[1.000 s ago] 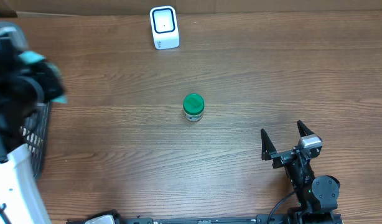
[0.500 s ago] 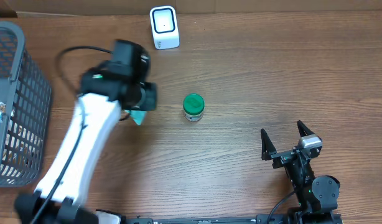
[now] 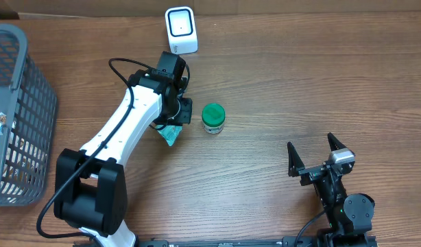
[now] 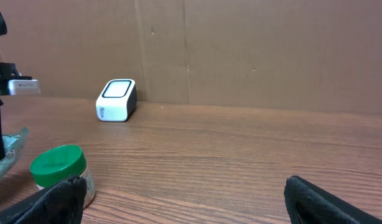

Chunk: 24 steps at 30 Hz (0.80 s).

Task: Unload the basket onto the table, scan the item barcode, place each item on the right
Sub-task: 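Carry the wipes pack out and set it left of the jar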

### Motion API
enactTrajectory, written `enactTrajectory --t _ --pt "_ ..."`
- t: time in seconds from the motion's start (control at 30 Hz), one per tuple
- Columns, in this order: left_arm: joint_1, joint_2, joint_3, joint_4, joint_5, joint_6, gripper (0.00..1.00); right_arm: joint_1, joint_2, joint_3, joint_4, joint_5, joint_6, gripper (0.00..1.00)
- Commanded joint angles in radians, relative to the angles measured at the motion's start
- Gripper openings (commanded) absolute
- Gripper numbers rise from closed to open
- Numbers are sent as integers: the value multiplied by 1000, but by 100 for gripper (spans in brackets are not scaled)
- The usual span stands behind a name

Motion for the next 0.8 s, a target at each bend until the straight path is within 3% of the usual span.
enactTrajectory --t 0.0,0.27,0.37,0.47,0.53,0.77 --pt "-15 6 -5 11 33 -53 4 -2 -10 -11 4 -5 4 100" --pt "-36 7 -5 14 33 -124 10 -2 -10 -11 4 -5 4 100" --pt "-39 7 -5 15 33 -142 22 -2 -10 -11 4 -5 4 100" --pt "-39 7 -5 20 33 -160 46 -2 -10 -11 4 -4 4 100" --pt "-39 7 -5 26 33 -159 54 -2 -10 -11 4 -5 4 100" --pt "-33 2 5 36 24 -158 56 -2 -10 -11 4 -5 4 100"
